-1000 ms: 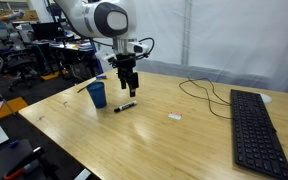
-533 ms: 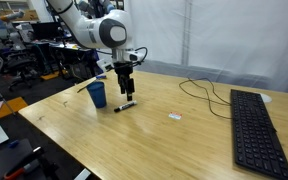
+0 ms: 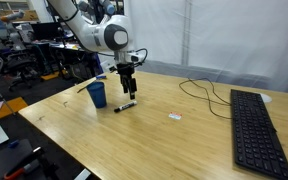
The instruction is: Put the marker in the cup
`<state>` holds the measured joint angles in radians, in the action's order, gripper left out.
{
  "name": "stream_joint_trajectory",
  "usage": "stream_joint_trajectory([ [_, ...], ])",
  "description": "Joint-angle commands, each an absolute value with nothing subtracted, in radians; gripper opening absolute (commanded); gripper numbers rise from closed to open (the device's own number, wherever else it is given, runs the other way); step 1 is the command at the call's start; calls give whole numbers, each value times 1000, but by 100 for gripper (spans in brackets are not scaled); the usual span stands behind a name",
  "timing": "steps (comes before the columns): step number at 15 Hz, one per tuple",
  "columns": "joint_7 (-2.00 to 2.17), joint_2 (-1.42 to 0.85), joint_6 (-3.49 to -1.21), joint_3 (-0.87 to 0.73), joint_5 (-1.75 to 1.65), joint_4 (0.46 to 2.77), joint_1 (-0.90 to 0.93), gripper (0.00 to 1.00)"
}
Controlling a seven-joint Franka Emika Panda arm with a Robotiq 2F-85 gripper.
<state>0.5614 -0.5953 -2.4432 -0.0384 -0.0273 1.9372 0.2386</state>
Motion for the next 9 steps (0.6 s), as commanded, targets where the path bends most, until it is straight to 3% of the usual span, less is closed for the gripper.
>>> stream_joint_trajectory([
  [1,469,-622,-2457,-25,-15,1901,210,100],
  [9,257,-618,-2474,45,133,1922,111,100],
])
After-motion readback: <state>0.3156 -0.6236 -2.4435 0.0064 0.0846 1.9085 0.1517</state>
